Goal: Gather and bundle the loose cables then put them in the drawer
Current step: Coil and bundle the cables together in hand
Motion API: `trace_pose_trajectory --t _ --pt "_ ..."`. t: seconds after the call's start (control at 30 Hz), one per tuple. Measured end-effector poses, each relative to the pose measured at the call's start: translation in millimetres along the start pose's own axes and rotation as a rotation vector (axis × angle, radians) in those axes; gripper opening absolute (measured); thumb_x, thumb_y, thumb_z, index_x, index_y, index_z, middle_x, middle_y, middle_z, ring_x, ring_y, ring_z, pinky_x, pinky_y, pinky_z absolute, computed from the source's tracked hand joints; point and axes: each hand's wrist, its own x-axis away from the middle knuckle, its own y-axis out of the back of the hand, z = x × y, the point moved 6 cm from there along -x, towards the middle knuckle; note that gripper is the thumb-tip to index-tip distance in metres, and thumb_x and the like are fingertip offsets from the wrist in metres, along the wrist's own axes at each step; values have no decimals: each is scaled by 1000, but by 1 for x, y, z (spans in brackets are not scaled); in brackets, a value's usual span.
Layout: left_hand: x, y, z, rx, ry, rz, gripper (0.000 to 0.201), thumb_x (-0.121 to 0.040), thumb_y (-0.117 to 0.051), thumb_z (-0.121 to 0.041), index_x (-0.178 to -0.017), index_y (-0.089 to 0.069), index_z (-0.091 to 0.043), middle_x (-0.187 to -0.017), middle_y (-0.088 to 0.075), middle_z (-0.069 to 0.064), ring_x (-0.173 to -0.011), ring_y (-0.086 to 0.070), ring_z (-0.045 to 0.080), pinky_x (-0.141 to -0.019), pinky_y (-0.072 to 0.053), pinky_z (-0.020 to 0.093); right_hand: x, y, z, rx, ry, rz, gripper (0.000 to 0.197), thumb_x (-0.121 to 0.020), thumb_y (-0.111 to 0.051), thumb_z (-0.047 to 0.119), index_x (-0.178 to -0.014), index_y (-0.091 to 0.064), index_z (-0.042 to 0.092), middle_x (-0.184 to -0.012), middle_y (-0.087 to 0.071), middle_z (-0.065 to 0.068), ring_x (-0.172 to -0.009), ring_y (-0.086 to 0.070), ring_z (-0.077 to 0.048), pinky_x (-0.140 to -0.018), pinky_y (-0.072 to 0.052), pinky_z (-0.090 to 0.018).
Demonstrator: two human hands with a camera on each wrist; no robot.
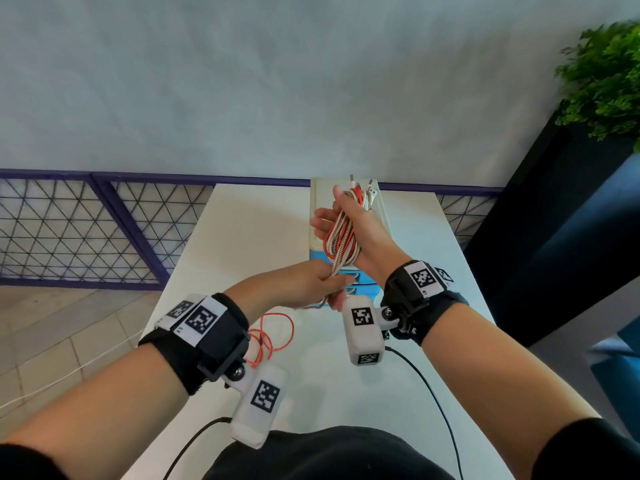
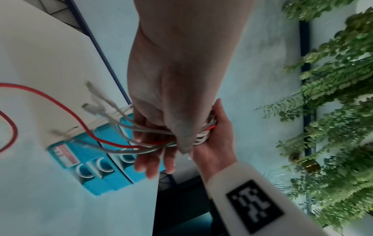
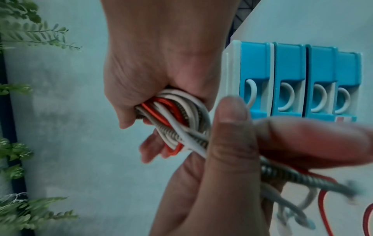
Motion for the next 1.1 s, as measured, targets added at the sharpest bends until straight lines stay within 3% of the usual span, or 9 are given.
trace_pose_trajectory --t 0.1,0.23,0.33,0.4,0.53,0.7,0.83,1.0,1.1 --pt "0 -4 3 89 -47 -20 43 -98 -39 -40 -64 -53 -18 -48 -49 -17 -48 -42 0 -54 -33 10 1 0 1 -27 14 -60 30 -90 -65 35 -70 -49 18 -53 -50 3 -43 -51 -9 -50 -50 -25" --pt "3 -8 13 127 -122 -32 47 -97 -43 -38 -64 -55 -7 -53 -51 -9 -44 -42 0 -50 -32 11 -2 5 9 4 59 -114 33 -88 -67 36 -67 -46 21 -49 -34 7 -37 -34 -5 -43 -43 -22" --pt "3 -4 23 253 -119 -18 35 -95 -47 -37 -70 -55 -14 -56 -52 2 -49 -49 9 -50 -36 15 -6 15 15 7 89 -158 37 -86 -70 37 -64 -44 22 -51 -31 6 -37 -33 -7 -43 -43 -24" --pt "4 0 28 298 -108 3 33 -95 -44 -38 -76 -57 -13 -58 -48 5 -47 -49 5 -48 -35 14 -9 21 16 -3 93 -189 39 -85 -70 37 -64 -41 23 -51 -30 5 -36 -34 -7 -43 -42 -24" --pt "8 5 37 401 -46 92 37 -97 -35 -41 -81 -60 -19 -59 -45 -2 -63 -57 10 -47 -33 16 -12 29 19 34 86 -226 37 -84 -71 37 -67 -42 22 -51 -32 5 -36 -35 -8 -43 -43 -24" --pt "14 6 56 297 -16 184 37 -100 -31 -37 -76 -56 -24 -69 -50 -3 -87 -61 12 -59 -31 24 -16 41 31 11 105 -218 36 -85 -70 38 -67 -42 23 -50 -33 6 -37 -36 -7 -46 -45 -25" --pt "14 13 76 377 26 77 34 -97 -37 -41 -76 -62 -31 -69 -44 -2 -75 -51 14 -69 -34 27 -17 52 38 -1 102 -214 35 -86 -69 37 -67 -42 23 -48 -34 7 -37 -36 -7 -45 -45 -25" --pt "6 34 59 -16 -22 -146 27 -100 -37 -30 -86 -57 -17 -69 -44 -9 -64 -39 7 -60 -33 14 -12 48 33 243 38 -114 32 -87 -69 33 -67 -47 21 -51 -43 4 -39 -44 -10 -48 -45 -26" --pt "3 45 47 -312 -35 -190 27 -100 -36 -34 -92 -57 -19 -69 -49 -15 -67 -44 4 -66 -32 23 -7 38 30 559 39 -33 23 -88 -68 32 -79 -55 14 -65 -62 -3 -49 -59 -17 -55 -55 -31"
